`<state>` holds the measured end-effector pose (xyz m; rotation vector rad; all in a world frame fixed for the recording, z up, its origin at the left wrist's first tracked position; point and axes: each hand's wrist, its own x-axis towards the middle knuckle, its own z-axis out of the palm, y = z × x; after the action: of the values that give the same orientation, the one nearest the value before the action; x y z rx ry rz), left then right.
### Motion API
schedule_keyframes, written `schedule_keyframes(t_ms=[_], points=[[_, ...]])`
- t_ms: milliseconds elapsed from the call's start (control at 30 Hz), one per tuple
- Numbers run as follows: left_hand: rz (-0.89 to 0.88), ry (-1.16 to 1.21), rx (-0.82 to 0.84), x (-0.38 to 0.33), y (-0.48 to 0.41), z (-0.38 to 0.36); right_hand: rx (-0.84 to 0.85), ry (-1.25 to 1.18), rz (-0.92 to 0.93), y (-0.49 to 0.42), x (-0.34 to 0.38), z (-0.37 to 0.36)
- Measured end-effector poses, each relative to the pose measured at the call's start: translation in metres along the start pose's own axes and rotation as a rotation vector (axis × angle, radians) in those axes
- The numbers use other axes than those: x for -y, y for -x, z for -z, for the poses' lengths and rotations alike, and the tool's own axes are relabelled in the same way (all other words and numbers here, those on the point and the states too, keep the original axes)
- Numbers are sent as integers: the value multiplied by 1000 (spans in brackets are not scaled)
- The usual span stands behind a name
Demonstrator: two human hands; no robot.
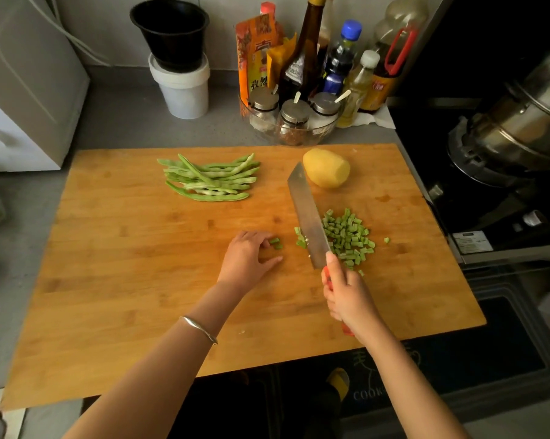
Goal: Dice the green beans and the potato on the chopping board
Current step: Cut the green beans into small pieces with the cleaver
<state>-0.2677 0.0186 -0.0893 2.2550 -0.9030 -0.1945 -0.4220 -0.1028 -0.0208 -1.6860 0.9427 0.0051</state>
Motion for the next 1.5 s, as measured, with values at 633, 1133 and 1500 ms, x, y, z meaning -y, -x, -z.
schedule_keyframes(t_ms=[633,1133,1500], points=[[31,-478,36,15,-86,44,9,-124,82,-15,24,21],[-75,-674,137,47,-63,61,66,-152,64,-21,31,-6],[-71,-495,172,51,-31,63,121,-141,-106,-12,20,-42]])
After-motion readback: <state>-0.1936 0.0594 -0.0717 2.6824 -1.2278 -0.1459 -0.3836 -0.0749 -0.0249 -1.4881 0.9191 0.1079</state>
